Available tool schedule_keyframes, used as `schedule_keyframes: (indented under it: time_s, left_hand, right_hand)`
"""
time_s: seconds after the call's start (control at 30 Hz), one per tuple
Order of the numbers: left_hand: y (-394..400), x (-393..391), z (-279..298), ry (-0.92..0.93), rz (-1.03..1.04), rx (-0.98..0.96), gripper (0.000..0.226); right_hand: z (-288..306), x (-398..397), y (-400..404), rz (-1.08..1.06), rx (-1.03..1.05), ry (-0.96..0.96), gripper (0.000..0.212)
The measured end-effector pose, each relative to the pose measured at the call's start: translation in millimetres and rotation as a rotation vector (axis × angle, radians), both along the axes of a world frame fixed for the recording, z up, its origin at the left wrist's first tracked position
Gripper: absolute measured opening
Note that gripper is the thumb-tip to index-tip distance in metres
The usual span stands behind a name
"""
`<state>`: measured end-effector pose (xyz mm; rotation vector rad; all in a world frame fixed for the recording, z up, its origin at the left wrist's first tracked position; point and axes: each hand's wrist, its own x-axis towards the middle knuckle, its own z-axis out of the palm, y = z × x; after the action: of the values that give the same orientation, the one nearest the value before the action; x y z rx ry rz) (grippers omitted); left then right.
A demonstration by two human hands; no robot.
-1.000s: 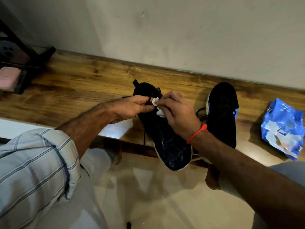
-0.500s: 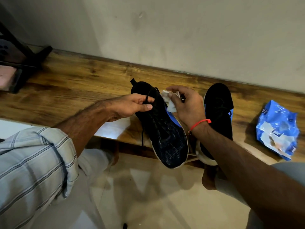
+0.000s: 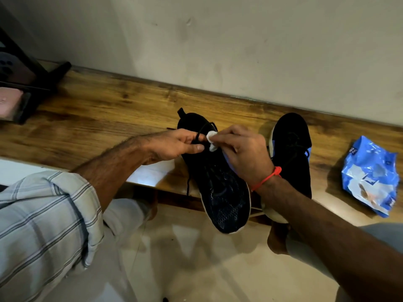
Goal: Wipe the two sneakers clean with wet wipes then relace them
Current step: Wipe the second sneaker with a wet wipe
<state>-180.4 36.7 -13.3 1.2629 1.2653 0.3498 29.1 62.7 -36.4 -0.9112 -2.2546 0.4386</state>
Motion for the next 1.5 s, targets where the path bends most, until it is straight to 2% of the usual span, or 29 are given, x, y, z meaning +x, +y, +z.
schedule_keyframes:
  time_s: [0.17, 0.33, 0.5, 0.67, 0.73, 0.87, 0.9, 0.93, 1.03, 1.1, 1.2, 1.3, 1.37, 1.4, 1.5]
  left_hand:
    - [1.2, 8.3, -12.1, 0.039, -0.080, 0.063, 0.041]
    - [4.6, 4.1, -14.4, 0.064, -0.057, 0.097, 0.041]
    - [6.6, 1.0, -16.7, 0.033, -0.024, 0.096, 0.031]
    - [13.3, -4.7, -11.1, 0.068, 0.135, 0.081, 0.024]
    - [14.1, -2.0, -10.7, 0.122, 0.109, 0.091, 0.019]
    - [13.9, 4.1, -12.6, 0.184, 0.005, 0.163, 0.026]
    - [13.7, 4.3, -11.9, 0.190, 0.003, 0.169, 0.025]
    - [13.6, 4.1, -11.4, 0.199, 0.003, 0.177, 0.024]
    - [13.2, 7.1, -8.5, 0.220, -0.001, 0.203, 0.020]
    - [12.9, 8.4, -8.7, 0.214, 0.004, 0.216, 0.017]
    - [12.2, 8.3, -10.7, 0.230, 0.014, 0.207, 0.019]
    - [11.8, 7.2, -11.2, 0.229, 0.019, 0.187, 0.018]
    - [12.2, 7.2, -10.0, 0.220, 0.028, 0.182, 0.018]
    - [12.4, 7.3, -9.8, 0.218, 0.032, 0.177, 0.018]
    - [13.5, 9.6, -8.5, 0.234, 0.034, 0.166, 0.018]
  right_hand:
    - [7.3, -4.6, 21.8, -0.211, -0.147, 0.067, 0.014]
    - [4.3, -3.6, 10.0, -0.190, -0.173, 0.075, 0.014]
    - [-2.6, 9.0, 0.4, -0.164, -0.129, 0.030, 0.009]
    - [-16.5, 8.7, -22.0, 0.057, -0.172, -0.223, 0.014]
    - [-12.5, 9.8, -24.6, 0.077, -0.223, -0.327, 0.016]
    - [1.9, 22.4, -26.7, 0.191, -0.414, -0.635, 0.019]
    - [5.1, 25.4, -26.9, 0.215, -0.431, -0.650, 0.018]
    - [8.6, 26.2, -26.7, 0.216, -0.411, -0.605, 0.017]
    - [14.3, 17.3, -18.2, 0.062, -0.270, -0.250, 0.011]
    - [8.6, 6.0, -12.9, 0.010, -0.197, -0.166, 0.011]
    - [-8.3, -6.1, -16.5, 0.099, -0.181, -0.321, 0.008]
    - [-2.5, -0.5, -18.6, 0.126, -0.293, -0.638, 0.012]
    - [3.7, 6.6, -14.0, 0.165, -0.365, -0.754, 0.016]
    - [7.4, 8.1, -12.4, 0.172, -0.362, -0.720, 0.016]
    - [11.6, 2.4, -13.7, 0.094, -0.223, -0.386, 0.011]
